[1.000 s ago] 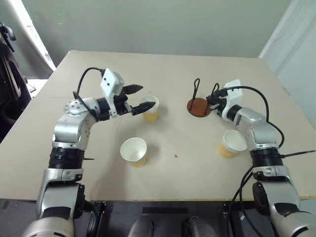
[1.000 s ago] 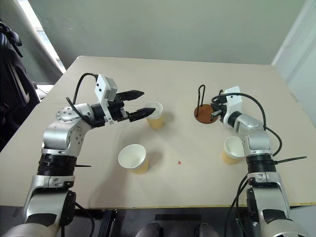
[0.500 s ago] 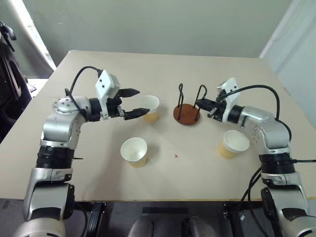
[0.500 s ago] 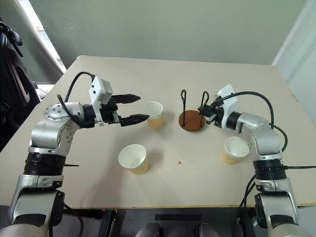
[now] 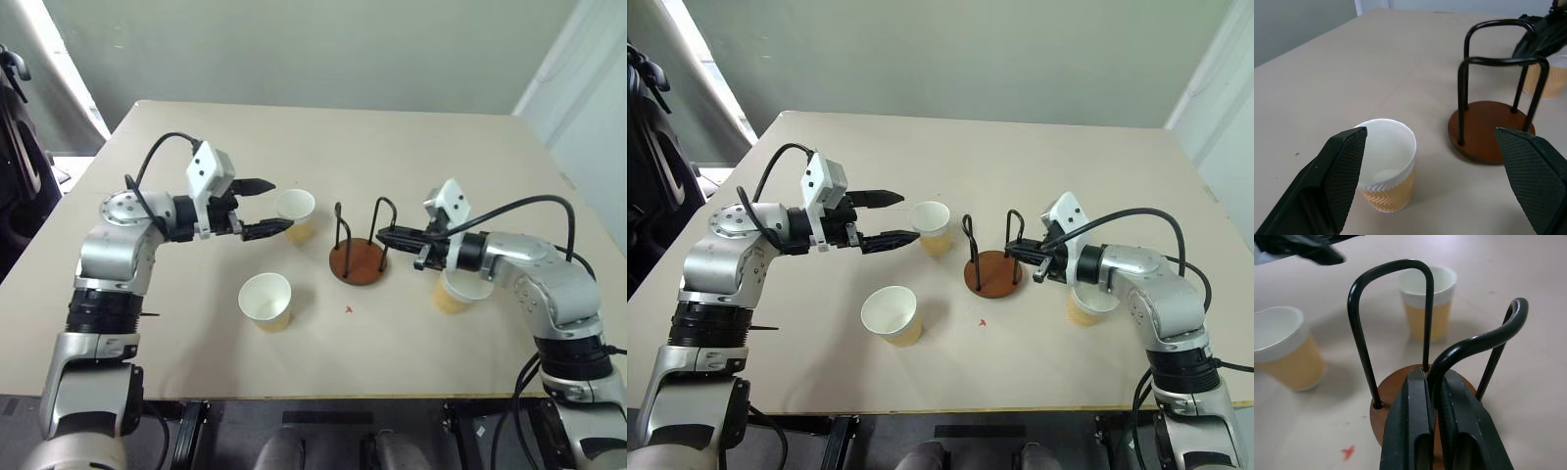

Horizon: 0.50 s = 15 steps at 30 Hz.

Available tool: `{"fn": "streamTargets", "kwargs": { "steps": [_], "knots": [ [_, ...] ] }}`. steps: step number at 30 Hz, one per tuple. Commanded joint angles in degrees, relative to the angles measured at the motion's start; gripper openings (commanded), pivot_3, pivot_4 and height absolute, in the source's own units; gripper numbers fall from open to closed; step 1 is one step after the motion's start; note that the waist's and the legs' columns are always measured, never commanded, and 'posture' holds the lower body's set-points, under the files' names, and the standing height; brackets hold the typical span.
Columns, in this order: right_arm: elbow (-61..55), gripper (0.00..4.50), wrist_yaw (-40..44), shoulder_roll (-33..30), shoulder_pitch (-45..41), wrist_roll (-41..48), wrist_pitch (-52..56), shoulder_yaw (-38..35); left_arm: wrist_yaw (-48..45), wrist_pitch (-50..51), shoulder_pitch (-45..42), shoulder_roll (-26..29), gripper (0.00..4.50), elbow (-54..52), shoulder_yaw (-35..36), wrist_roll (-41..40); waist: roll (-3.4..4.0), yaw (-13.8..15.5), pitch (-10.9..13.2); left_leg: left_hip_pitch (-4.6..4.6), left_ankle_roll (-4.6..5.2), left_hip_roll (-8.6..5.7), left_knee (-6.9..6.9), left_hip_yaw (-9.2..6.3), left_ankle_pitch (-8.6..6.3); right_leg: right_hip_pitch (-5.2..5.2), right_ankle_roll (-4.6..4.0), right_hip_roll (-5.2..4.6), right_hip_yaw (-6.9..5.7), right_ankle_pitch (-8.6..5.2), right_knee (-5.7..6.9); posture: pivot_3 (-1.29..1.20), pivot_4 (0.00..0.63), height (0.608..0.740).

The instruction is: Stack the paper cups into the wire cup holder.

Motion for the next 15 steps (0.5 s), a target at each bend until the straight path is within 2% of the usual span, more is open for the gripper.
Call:
{"fn": "streamTargets", "kwargs": {
  "steps": [1,15],
  "knots": [
    [-4.8,0.02,-0.8,-0.7,1.2,1.5,0.4,-0.3,-1.0,-0.2,-1.3,0.7,4.50,-0.7,0.1,-0.2,0.00,0.0,0.0,0.00,0.00,0.00,0.00,-0.01,0.00,0.00,0.00,0.00,0.00,0.00,0.00,0.00,0.150,0.740],
    [-3.9,0.02,-0.5,-1.5,2.8,0.7,-1.2,0.2,-14.3,4.8,-2.6,8.2,4.50,-2.8,0.9,-5.3,0.00,-0.3,0.0,0.02,0.01,0.00,0.01,-0.08,0.00,0.00,0.00,0.02,-0.01,0.00,-0.03,0.00,0.150,0.740]
  ]
}}
